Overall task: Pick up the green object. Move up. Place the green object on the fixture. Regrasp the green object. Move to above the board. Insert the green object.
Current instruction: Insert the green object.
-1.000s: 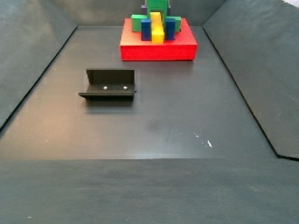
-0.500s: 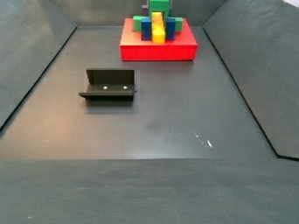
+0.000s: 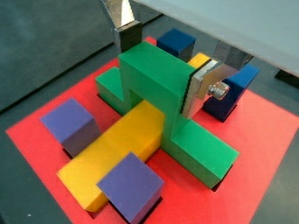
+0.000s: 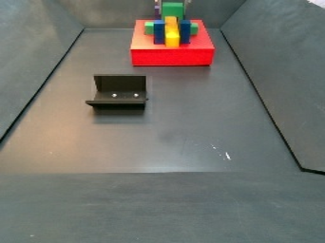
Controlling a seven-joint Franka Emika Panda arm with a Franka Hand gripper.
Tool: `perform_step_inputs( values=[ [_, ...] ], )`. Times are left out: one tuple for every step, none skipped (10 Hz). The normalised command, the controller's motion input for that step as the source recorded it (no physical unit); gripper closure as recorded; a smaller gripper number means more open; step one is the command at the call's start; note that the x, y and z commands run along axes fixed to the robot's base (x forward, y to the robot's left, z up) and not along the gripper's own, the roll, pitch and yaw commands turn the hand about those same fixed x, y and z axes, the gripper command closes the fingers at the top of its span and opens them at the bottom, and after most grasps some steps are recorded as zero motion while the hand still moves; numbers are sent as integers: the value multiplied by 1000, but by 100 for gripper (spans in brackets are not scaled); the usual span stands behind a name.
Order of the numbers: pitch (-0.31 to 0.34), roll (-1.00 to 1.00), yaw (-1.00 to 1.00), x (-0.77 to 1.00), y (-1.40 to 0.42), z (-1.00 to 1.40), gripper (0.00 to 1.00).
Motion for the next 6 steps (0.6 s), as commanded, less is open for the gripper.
perform_step_inputs(
  values=[
    [39, 267, 0, 163, -169, -417, 100],
    [53, 273, 0, 160, -166, -369, 100],
    [47, 231, 0, 151, -91, -403, 100],
    [56, 233, 0, 146, -74, -420, 100],
    [31, 4, 0, 54, 0, 0, 100],
    [0, 0, 0, 0, 0, 0, 100]
  ],
)
